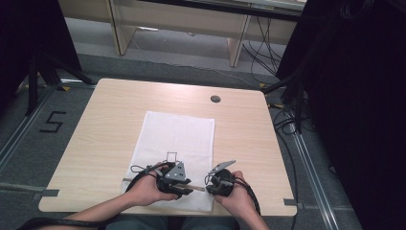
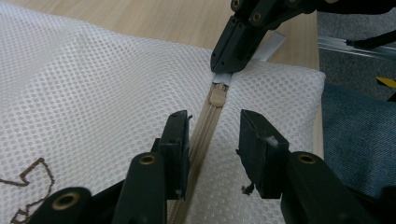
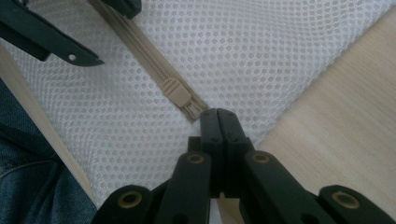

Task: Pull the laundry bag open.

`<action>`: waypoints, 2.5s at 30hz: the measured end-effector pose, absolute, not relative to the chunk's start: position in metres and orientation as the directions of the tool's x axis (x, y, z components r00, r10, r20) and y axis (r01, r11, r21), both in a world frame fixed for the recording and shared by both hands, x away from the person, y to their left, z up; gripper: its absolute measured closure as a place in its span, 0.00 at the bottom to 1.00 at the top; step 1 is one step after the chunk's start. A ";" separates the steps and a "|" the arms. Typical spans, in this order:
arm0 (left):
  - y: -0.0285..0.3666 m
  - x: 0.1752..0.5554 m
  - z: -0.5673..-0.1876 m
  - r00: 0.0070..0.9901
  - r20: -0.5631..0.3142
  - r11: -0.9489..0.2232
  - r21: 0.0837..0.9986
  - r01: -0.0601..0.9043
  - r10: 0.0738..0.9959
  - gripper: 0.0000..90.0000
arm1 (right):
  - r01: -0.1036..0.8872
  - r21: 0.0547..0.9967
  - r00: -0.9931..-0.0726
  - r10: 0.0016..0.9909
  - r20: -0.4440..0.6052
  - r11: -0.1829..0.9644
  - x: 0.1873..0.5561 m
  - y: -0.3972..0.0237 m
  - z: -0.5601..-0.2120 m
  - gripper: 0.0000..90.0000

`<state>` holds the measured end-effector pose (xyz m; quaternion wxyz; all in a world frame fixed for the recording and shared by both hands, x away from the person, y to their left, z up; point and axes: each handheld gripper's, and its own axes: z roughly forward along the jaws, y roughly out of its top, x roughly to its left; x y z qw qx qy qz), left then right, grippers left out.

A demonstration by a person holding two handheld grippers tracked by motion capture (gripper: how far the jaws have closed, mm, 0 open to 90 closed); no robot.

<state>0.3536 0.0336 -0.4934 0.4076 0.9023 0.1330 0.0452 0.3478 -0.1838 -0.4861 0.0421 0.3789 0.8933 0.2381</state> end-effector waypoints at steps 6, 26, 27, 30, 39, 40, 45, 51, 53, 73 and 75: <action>0.033 0.354 -0.497 0.958 -0.040 -0.630 0.746 0.217 0.283 0.69 | 0.646 0.469 -0.721 0.682 0.117 0.602 0.352 -0.181 -0.487 1.00; 0.032 0.364 -0.502 0.952 -0.066 -0.633 0.733 0.249 0.298 0.70 | 0.602 0.484 -0.758 0.645 0.097 0.635 0.358 -0.161 -0.488 1.00; 0.031 0.364 -0.503 0.951 -0.073 -0.628 0.735 0.255 0.301 0.70 | 0.599 0.486 -0.761 0.642 0.098 0.636 0.359 -0.161 -0.489 1.00; 0.029 0.365 -0.505 0.954 -0.066 -0.639 0.729 0.247 0.293 0.71 | 0.598 0.486 -0.762 0.641 0.097 0.637 0.359 -0.159 -0.489 1.00; 0.026 0.368 -0.507 0.950 -0.072 -0.631 0.732 0.258 0.305 0.80 | 0.598 0.485 -0.762 0.640 0.097 0.638 0.359 -0.159 -0.488 1.00; 0.026 0.369 -0.507 0.951 -0.072 -0.631 0.732 0.256 0.302 0.81 | 0.598 0.485 -0.762 0.640 0.097 0.638 0.359 -0.159 -0.488 1.00; 0.025 0.369 -0.506 0.955 -0.043 -0.654 0.720 0.233 0.293 0.86 | 0.600 0.489 -0.759 0.644 0.096 0.634 0.359 -0.159 -0.489 1.00; 0.023 0.367 -0.506 0.958 -0.025 -0.673 0.707 0.219 0.286 0.87 | 0.595 0.489 -0.763 0.640 0.093 0.638 0.359 -0.159 -0.489 1.00; 0.023 0.367 -0.506 0.958 -0.014 -0.672 0.710 0.212 0.287 0.87 | 0.596 0.489 -0.762 0.641 0.093 0.637 0.359 -0.159 -0.489 1.00; 0.023 0.367 -0.507 0.963 -0.004 -0.672 0.716 0.191 0.270 0.91 | 0.612 0.486 -0.749 0.655 0.103 0.624 0.359 -0.159 -0.489 1.00; 0.023 0.367 -0.508 0.963 -0.003 -0.670 0.718 0.188 0.268 0.90 | 0.612 0.487 -0.749 0.654 0.104 0.624 0.359 -0.159 -0.489 1.00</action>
